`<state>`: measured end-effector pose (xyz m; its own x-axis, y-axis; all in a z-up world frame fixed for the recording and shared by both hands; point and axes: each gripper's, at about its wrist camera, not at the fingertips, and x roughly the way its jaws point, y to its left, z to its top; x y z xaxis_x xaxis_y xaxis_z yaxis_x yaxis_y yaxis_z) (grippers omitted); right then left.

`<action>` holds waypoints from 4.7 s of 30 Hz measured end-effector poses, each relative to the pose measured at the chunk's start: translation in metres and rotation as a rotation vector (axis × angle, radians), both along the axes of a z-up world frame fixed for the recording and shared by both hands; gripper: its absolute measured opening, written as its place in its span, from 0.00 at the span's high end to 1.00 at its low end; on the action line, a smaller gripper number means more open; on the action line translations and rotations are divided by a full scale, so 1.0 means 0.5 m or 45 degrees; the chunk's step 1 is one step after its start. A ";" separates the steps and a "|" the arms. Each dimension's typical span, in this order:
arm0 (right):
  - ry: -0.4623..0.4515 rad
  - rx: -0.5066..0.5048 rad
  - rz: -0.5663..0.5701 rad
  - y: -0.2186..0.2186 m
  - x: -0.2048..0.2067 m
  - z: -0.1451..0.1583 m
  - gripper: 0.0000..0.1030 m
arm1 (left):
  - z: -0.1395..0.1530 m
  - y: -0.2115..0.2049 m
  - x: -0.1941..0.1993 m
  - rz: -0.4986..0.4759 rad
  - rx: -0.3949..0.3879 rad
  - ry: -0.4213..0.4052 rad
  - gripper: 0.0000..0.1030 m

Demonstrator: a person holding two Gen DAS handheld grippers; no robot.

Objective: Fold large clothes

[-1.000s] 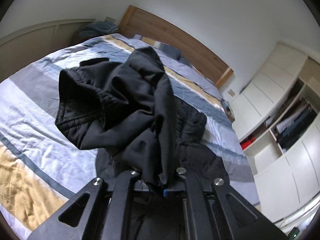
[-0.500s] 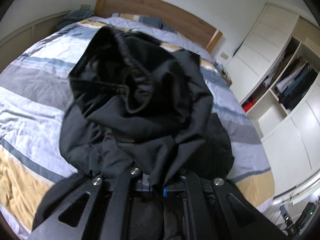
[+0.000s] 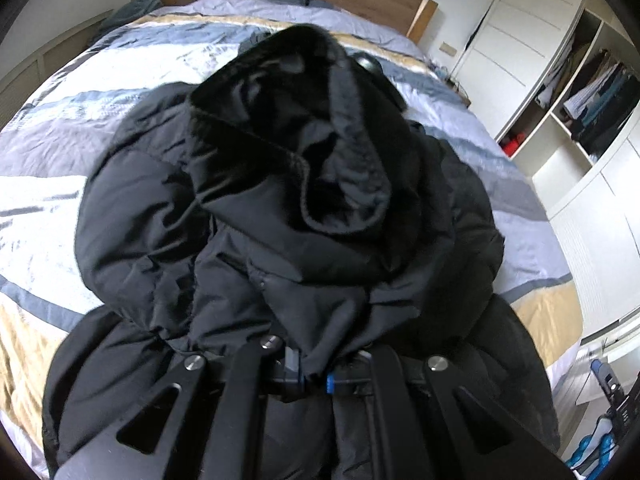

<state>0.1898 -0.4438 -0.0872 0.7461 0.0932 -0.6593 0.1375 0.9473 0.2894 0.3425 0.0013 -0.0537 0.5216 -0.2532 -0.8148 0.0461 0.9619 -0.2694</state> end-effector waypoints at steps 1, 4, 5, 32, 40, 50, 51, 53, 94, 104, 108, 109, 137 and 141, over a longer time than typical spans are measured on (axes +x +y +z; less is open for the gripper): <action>0.005 -0.002 0.001 0.002 0.003 -0.002 0.01 | -0.008 -0.008 0.002 -0.010 0.004 0.010 0.94; 0.022 -0.013 0.001 0.005 0.009 -0.008 0.01 | -0.023 -0.020 0.011 -0.029 0.026 0.026 0.94; 0.027 -0.015 0.001 0.008 0.011 -0.009 0.01 | -0.028 -0.025 0.014 -0.034 0.037 0.031 0.94; 0.046 -0.162 0.114 0.120 0.040 0.039 0.01 | 0.056 -0.070 -0.096 -0.278 0.105 -0.109 0.67; 0.040 -0.208 0.244 0.214 0.064 0.057 0.01 | 0.050 0.078 -0.105 -0.104 0.191 -0.085 0.66; -0.027 -0.217 0.613 0.458 0.190 0.090 0.02 | 0.035 0.275 -0.074 0.092 0.286 -0.046 0.66; -0.036 -0.214 0.650 0.488 0.208 0.092 0.02 | 0.036 0.285 -0.067 0.107 0.292 -0.049 0.66; -0.050 -0.236 0.707 0.537 0.235 0.091 0.02 | 0.039 0.297 -0.054 0.127 0.297 -0.060 0.66; 0.016 -0.412 0.632 0.566 0.372 -0.050 0.07 | -0.069 0.159 0.052 0.043 0.396 -0.080 0.56; 0.184 -0.359 0.544 0.496 0.379 -0.106 0.07 | -0.047 0.146 0.022 0.066 0.440 -0.009 0.55; 0.152 -0.380 0.526 0.457 0.327 -0.065 0.07 | -0.012 0.133 -0.015 0.095 0.436 -0.004 0.55; 0.138 -0.374 0.522 0.442 0.309 -0.053 0.07 | -0.001 0.130 -0.029 0.105 0.433 -0.005 0.55; -0.102 0.008 0.393 0.167 0.042 0.032 0.00 | 0.118 0.210 -0.272 0.221 0.173 -0.039 0.43; -0.061 -0.037 0.389 0.154 0.107 0.045 0.00 | 0.144 0.265 -0.211 0.236 0.164 -0.015 0.43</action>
